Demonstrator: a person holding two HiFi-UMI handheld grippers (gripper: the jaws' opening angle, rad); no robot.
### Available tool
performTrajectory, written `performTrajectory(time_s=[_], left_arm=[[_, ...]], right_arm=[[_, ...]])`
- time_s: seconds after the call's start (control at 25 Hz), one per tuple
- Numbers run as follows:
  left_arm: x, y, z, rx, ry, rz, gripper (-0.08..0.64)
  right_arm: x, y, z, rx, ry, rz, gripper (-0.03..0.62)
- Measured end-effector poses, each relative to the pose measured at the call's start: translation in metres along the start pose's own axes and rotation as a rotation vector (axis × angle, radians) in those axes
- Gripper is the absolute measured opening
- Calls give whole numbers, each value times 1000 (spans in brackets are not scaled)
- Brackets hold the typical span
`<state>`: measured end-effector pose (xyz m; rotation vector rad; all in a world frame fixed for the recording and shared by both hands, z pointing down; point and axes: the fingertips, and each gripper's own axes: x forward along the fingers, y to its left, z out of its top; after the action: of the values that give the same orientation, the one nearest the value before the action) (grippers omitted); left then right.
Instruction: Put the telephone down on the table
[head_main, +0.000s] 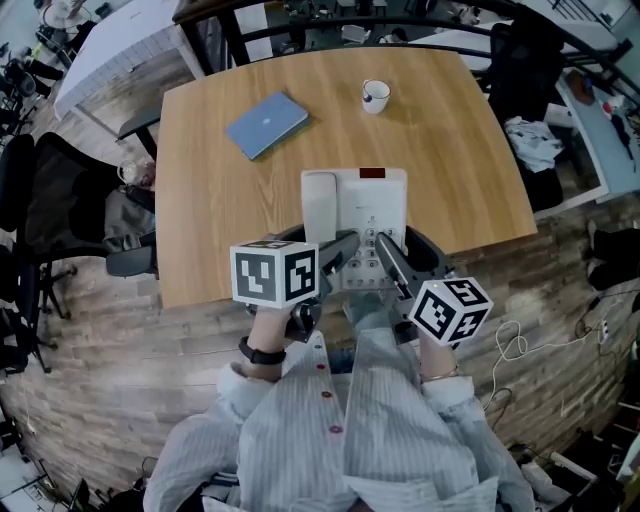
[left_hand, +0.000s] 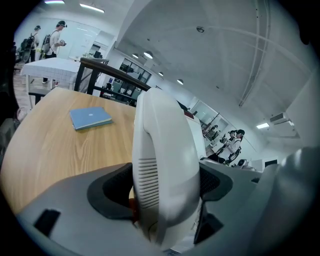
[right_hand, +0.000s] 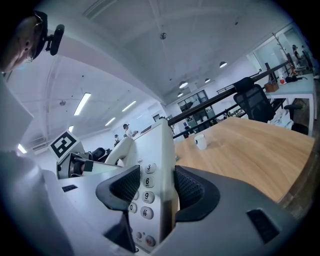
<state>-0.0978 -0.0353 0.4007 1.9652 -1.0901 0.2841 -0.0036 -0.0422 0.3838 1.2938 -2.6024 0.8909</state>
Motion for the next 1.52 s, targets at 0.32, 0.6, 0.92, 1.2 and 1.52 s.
performTrajectory(time_s=[0.32, 0.6, 0.92, 1.2, 1.52], left_arm=[[87, -15, 69, -27, -15, 28, 379], [141, -26, 101, -57, -18, 60, 379], [175, -31, 113, -85, -9, 98, 379], [176, -12, 109, -113, 17, 116, 379], [184, 8, 98, -149, 62, 108, 379]], right_arm=[[40, -85, 67, -12, 38, 31, 235], [60, -139, 100, -7, 65, 61, 235], [71, -176, 112, 11, 104, 90, 235], [87, -174, 101, 29, 146, 92, 235], [100, -178, 83, 54, 180, 59, 235]])
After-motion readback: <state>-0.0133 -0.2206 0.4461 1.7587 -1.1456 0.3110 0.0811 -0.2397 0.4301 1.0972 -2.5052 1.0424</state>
